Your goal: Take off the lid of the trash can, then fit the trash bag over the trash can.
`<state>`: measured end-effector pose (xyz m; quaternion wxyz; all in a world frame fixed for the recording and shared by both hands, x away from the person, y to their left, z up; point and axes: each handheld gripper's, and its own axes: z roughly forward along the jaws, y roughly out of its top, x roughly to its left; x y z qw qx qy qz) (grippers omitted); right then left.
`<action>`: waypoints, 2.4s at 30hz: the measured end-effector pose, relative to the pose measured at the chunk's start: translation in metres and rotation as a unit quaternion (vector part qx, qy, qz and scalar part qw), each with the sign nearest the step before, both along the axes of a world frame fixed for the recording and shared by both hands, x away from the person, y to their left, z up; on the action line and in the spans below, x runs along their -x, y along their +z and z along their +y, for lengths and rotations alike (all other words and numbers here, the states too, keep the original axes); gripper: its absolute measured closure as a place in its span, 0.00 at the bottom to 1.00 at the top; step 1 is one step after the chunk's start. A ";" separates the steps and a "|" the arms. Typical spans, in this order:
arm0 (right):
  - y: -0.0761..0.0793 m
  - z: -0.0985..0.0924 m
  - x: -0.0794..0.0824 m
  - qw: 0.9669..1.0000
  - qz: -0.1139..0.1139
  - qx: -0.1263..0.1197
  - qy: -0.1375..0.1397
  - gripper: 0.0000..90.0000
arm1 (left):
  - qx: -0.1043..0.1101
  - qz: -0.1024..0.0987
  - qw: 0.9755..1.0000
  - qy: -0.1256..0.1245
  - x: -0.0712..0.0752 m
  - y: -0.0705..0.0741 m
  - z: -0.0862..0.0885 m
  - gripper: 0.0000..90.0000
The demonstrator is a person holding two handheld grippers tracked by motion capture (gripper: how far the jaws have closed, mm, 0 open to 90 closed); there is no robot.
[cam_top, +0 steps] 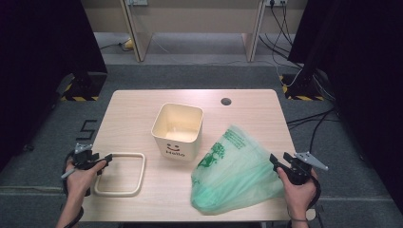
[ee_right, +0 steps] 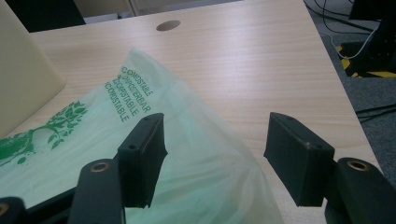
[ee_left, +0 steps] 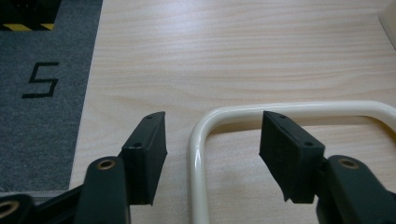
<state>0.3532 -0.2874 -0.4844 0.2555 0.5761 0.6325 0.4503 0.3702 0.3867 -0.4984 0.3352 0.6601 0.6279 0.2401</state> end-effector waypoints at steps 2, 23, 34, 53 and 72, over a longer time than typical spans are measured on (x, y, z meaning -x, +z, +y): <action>0.001 -0.001 0.001 1.000 0.000 0.002 0.001 0.42 | -0.002 -0.004 1.000 -0.001 0.001 0.000 -0.001 0.43; 0.011 0.044 -0.007 0.994 0.059 0.017 0.096 0.32 | -0.020 -0.020 0.999 -0.018 0.002 0.004 -0.007 0.44; -0.002 0.088 -0.012 0.976 0.144 0.055 0.156 0.25 | -0.027 -0.022 0.999 -0.020 0.001 0.005 -0.011 0.45; -0.017 0.111 -0.015 0.963 0.163 0.119 0.179 0.24 | -0.031 -0.019 0.999 -0.026 0.002 0.002 -0.011 0.45; -0.019 0.104 -0.009 0.965 0.122 0.151 0.179 0.74 | -0.034 -0.020 0.999 -0.031 0.004 0.002 -0.013 0.47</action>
